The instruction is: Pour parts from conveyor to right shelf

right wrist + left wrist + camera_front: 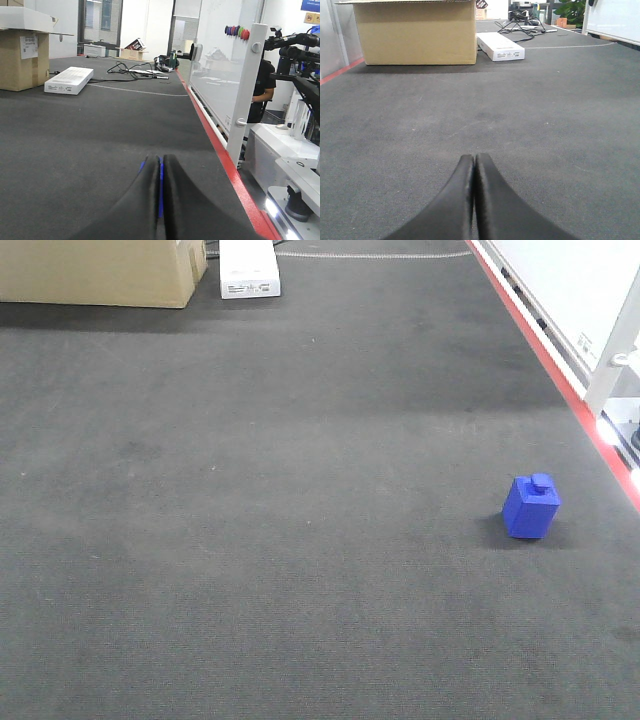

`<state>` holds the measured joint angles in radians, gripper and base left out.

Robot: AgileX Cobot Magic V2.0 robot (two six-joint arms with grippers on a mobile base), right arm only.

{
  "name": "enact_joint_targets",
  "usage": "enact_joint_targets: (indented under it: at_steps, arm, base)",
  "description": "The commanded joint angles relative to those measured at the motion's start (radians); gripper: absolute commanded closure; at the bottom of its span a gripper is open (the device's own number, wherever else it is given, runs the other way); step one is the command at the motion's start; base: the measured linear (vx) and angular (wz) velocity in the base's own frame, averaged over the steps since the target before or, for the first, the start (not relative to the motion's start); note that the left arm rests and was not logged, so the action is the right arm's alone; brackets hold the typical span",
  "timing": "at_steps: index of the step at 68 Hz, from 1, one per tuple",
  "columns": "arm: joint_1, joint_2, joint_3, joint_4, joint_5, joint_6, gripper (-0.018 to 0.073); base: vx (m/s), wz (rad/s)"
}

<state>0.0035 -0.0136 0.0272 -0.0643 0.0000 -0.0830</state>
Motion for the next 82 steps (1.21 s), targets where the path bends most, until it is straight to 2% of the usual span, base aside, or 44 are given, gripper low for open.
enact_joint_targets:
  at_steps: [1, 66, 75, 82]
  arm:
    - [-0.005, -0.015, 0.001, -0.010, -0.073, -0.008, 0.0565]
    - [-0.005, -0.015, 0.001, -0.010, -0.079, -0.008, 0.0565]
    - [-0.005, -0.015, 0.001, -0.010, -0.110, -0.008, 0.0565]
    - [-0.005, -0.015, 0.000, -0.010, -0.194, -0.008, 0.0565]
  base:
    - [0.00, 0.00]
    - [0.00, 0.00]
    - [0.00, 0.00]
    - [0.00, 0.00]
